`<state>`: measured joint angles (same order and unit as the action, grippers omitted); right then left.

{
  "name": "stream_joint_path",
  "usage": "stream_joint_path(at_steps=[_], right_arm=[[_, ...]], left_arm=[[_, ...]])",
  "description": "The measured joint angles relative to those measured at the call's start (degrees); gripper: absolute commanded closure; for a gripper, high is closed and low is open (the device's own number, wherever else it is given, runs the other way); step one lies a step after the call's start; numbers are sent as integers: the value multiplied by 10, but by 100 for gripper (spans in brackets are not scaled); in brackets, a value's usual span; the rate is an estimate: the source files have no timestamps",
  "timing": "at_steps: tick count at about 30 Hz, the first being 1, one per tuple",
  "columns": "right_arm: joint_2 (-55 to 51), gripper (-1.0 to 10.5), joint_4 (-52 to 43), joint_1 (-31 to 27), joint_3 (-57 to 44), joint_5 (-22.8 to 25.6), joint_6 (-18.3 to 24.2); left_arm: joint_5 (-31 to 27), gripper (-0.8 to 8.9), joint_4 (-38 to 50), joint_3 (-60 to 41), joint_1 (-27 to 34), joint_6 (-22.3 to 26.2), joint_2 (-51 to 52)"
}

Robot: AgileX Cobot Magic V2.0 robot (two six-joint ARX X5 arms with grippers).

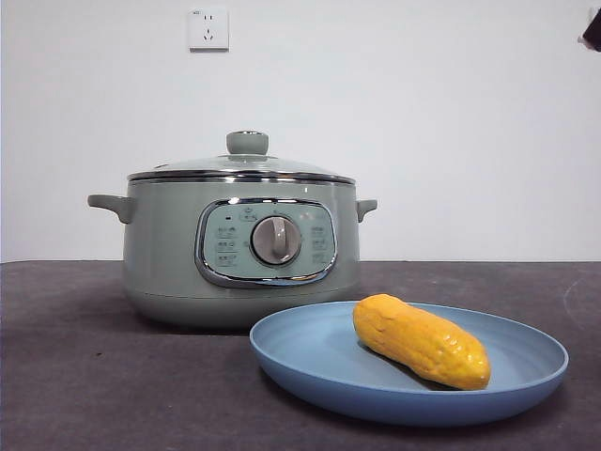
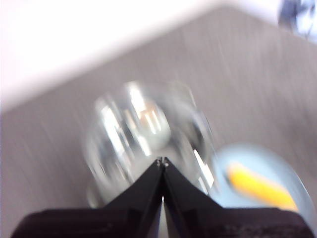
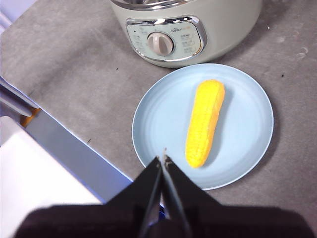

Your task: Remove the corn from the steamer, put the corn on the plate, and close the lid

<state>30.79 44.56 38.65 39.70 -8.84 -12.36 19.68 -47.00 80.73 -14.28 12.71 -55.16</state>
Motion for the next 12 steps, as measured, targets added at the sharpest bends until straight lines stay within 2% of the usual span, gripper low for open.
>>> stream_joint_path(at_steps=[3, 5, 12], right_arm=[[0, 946, 0, 0, 0, 0, 0], [0, 946, 0, 0, 0, 0, 0], [0, 946, 0, 0, 0, 0, 0]], left_arm=[[33, 817, 108, -48, 48, 13, 53], [34, 817, 169, -96, 76, 16, 89], [-32, 817, 349, -328, 140, 19, 235]])
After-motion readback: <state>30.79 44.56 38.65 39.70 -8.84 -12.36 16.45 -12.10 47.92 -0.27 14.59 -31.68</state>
